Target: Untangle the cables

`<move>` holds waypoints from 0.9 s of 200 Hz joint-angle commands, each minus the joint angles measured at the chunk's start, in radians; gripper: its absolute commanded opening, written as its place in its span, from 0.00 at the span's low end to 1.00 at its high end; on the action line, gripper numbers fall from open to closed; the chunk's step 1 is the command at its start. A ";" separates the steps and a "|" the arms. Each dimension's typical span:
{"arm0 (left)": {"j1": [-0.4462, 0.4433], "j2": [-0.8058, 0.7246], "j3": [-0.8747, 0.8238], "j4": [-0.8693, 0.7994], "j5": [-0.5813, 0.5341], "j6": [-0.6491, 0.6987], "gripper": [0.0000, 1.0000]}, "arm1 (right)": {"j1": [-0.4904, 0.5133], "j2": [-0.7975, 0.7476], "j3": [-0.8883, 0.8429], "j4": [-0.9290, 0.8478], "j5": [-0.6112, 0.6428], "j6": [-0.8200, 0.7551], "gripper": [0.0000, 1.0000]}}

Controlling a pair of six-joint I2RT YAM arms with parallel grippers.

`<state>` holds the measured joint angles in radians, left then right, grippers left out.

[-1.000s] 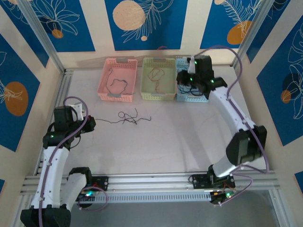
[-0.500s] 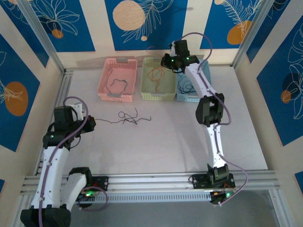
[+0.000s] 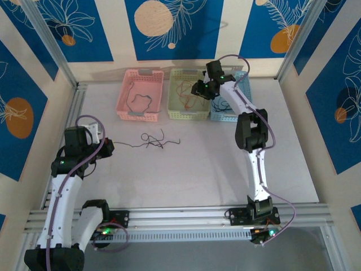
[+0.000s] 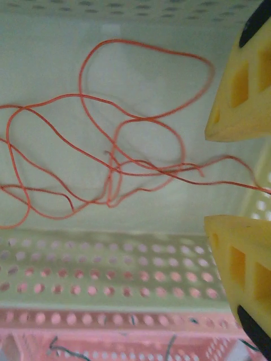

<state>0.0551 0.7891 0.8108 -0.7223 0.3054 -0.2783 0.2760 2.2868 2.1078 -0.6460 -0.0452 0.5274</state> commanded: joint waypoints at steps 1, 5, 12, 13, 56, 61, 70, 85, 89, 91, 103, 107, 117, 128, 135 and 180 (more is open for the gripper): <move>0.008 -0.004 0.016 0.006 0.017 0.011 0.00 | 0.035 -0.260 -0.181 0.138 0.001 -0.043 0.40; 0.009 -0.003 0.016 0.006 0.018 0.010 0.00 | 0.043 -0.291 -0.221 0.153 0.011 -0.051 0.40; 0.009 -0.001 0.015 0.007 0.020 0.011 0.00 | 0.053 -0.341 -0.273 0.161 0.027 -0.064 0.40; 0.008 -0.001 0.015 0.007 0.020 0.011 0.00 | 0.054 -0.347 -0.282 0.161 0.029 -0.066 0.40; 0.009 0.018 0.013 0.014 0.038 0.010 0.00 | 0.118 -0.679 -0.640 0.243 0.127 -0.137 0.39; 0.008 0.019 0.013 0.014 0.041 0.010 0.00 | 0.129 -0.726 -0.685 0.260 0.151 -0.144 0.39; 0.008 0.017 0.013 0.015 0.044 0.010 0.00 | 0.149 -0.820 -0.780 0.324 0.188 -0.165 0.39; 0.009 0.013 0.011 0.017 0.040 0.010 0.00 | 0.154 -0.948 -0.922 0.423 0.184 -0.194 0.41; 0.009 0.013 0.011 0.017 0.041 0.010 0.00 | 0.149 -0.977 -0.952 0.440 0.180 -0.191 0.42; 0.009 0.013 0.011 0.017 0.041 0.010 0.00 | 0.145 -0.989 -0.967 0.446 0.178 -0.189 0.42; 0.009 0.015 0.011 0.018 0.041 0.009 0.00 | 0.111 -1.043 -1.044 0.482 0.162 -0.147 0.48; 0.009 0.016 0.011 0.017 0.042 0.010 0.00 | 0.097 -1.057 -1.067 0.486 0.156 -0.124 0.47; 0.008 0.015 0.011 0.018 0.045 0.010 0.00 | 0.029 -1.086 -1.119 0.495 0.082 -0.069 0.36; 0.009 0.012 0.012 0.020 0.049 0.010 0.00 | -0.046 -1.110 -1.177 0.520 -0.037 -0.006 0.30; 0.009 0.011 0.012 0.020 0.051 0.010 0.00 | -0.087 -1.124 -1.217 0.547 -0.100 0.039 0.29; -0.016 -0.001 0.007 0.049 0.134 0.001 0.00 | -0.139 -1.242 -1.393 0.635 -0.219 0.075 0.38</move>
<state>0.0536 0.8013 0.8104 -0.7124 0.3569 -0.2783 0.1261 1.1236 0.7593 -0.0883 -0.1513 0.5690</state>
